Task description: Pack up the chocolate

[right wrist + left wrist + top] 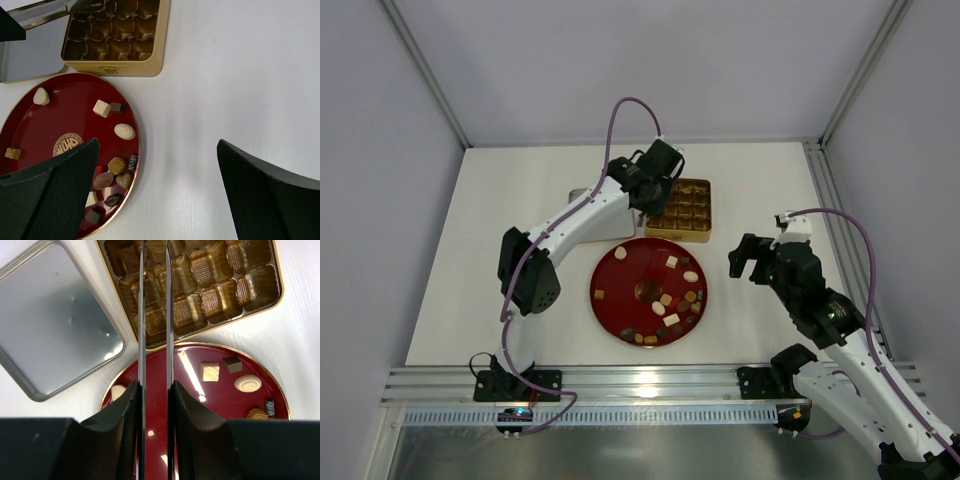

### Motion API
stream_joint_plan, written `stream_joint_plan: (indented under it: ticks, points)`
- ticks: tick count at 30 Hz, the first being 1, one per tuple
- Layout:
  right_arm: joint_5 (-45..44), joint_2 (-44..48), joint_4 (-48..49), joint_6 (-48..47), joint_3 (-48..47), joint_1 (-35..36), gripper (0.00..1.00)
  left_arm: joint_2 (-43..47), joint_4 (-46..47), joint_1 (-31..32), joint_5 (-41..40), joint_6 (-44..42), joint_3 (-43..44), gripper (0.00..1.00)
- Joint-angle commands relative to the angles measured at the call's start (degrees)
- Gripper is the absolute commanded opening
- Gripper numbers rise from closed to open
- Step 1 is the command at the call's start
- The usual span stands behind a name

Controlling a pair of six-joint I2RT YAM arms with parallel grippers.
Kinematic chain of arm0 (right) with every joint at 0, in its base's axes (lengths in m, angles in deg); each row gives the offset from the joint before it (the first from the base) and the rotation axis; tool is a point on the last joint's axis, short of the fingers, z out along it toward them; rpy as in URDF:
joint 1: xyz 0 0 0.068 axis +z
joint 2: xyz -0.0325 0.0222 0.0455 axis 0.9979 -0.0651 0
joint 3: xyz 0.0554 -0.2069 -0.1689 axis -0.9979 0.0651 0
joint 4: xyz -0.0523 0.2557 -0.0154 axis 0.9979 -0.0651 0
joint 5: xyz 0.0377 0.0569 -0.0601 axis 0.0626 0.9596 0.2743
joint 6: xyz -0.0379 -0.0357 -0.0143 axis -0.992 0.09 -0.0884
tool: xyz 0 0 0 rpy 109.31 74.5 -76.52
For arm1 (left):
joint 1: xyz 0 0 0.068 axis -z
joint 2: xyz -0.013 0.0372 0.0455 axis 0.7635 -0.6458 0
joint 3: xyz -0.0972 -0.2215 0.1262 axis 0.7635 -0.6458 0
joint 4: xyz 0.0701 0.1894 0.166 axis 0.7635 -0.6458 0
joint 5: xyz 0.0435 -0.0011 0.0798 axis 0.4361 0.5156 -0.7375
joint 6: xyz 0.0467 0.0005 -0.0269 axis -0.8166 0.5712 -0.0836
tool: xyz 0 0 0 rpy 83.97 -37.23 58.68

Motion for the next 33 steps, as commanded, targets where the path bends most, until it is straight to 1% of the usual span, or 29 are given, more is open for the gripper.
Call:
stream_joint_plan:
  ticks: [1,33]
  points:
    - [-0.7,0.3,1.1,0.3,-1.1,0.1,1.0,0.3,2.3,-0.4,-0.1,-1.2,2.2,0.29]
    - [-0.7,0.7,1.2,0.4,-0.7,0.0,1.0,0.3,2.4,-0.4,0.5,-1.4,2.2,0.36]
